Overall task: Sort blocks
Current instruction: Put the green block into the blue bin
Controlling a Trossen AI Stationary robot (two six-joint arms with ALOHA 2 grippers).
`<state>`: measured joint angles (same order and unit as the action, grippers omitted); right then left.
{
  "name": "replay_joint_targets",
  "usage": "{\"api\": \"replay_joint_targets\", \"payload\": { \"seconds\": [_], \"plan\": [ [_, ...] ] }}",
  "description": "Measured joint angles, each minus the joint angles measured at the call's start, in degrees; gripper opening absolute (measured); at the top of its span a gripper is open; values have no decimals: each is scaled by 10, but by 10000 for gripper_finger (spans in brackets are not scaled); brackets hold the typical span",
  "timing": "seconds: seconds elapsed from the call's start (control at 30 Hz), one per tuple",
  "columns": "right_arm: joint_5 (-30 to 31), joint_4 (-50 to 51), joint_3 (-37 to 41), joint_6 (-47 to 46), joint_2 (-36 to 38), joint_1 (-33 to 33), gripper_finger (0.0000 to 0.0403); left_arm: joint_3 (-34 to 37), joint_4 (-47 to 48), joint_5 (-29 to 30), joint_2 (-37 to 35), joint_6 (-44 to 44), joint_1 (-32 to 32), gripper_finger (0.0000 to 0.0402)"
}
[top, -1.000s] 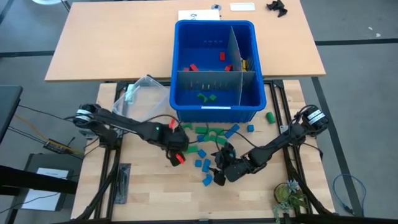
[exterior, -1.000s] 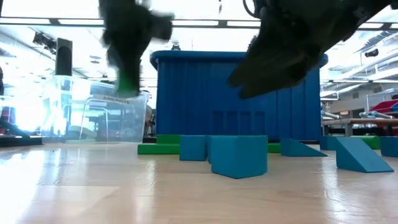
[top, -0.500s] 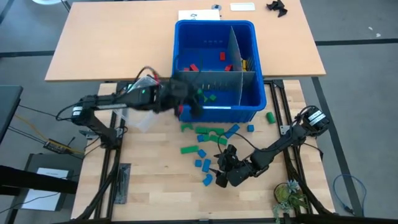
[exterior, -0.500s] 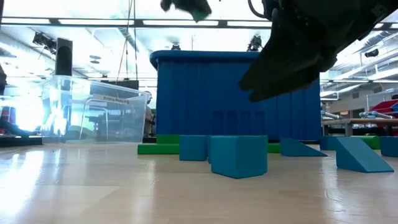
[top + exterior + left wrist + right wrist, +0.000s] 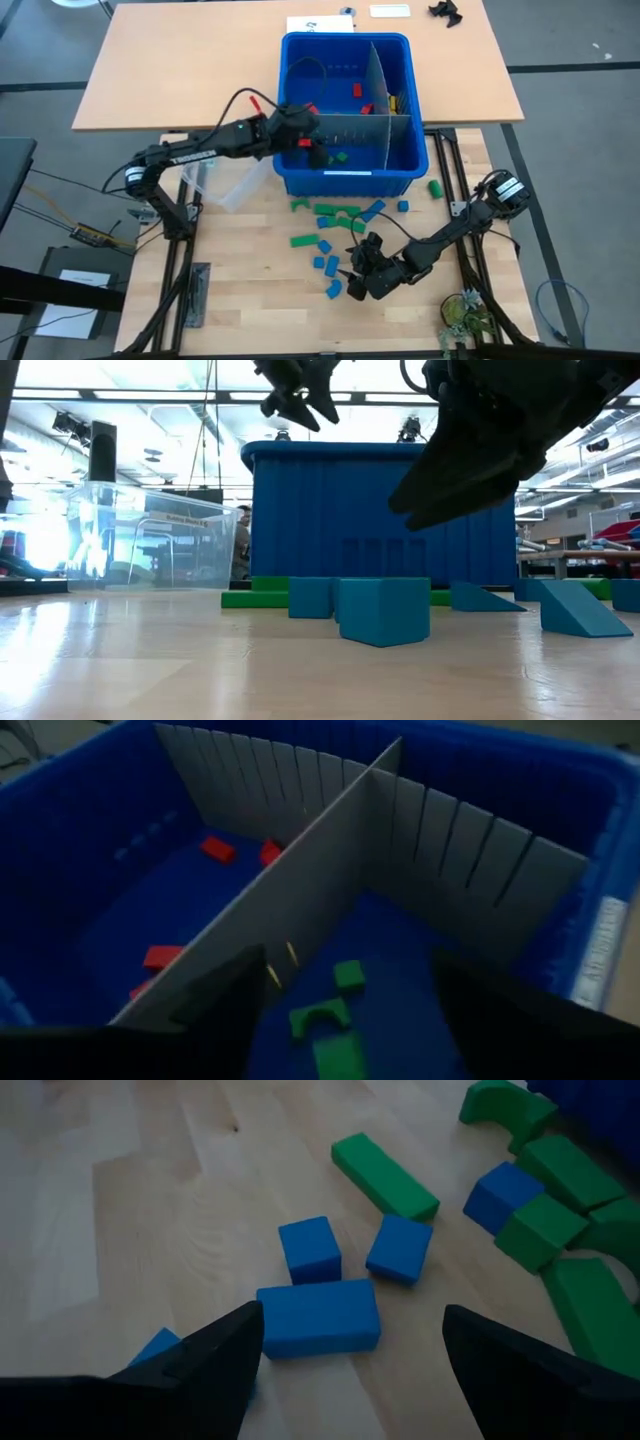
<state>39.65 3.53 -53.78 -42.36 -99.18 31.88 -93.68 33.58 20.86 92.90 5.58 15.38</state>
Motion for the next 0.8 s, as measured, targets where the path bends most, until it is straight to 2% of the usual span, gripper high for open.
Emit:
{"api": "replay_joint_targets", "payload": {
  "seconds": [0.07, 0.17, 0.33, 0.43, 0.57, 0.73, 0.8],
  "plan": [
    [0, 2, 0, 1, 0, 0, 306, -5, 11, 0, -8, 4, -17, 315],
    [1, 6, 0, 1, 0, 0, 306, -7, 36, 7, -22, 7, -60, 321],
    [-1, 7, 0, 1, 0, 0, 306, -5, 112, 64, -30, 33, -160, 303],
    [-4, 6, 0, 1, 0, 0, 306, 9, 148, 79, -31, 89, -216, 289],
    [-4, 6, 0, 2, 0, 0, 306, 56, 167, 72, -27, 156, -271, 273],
    [-3, 1, 0, 10, 0, 0, 306, 152, 116, -2, -21, 159, -311, 259],
    [-3, -10, 0, 21, 0, 0, 306, 191, 96, -12, -18, 158, -313, 255]
  ]
}}
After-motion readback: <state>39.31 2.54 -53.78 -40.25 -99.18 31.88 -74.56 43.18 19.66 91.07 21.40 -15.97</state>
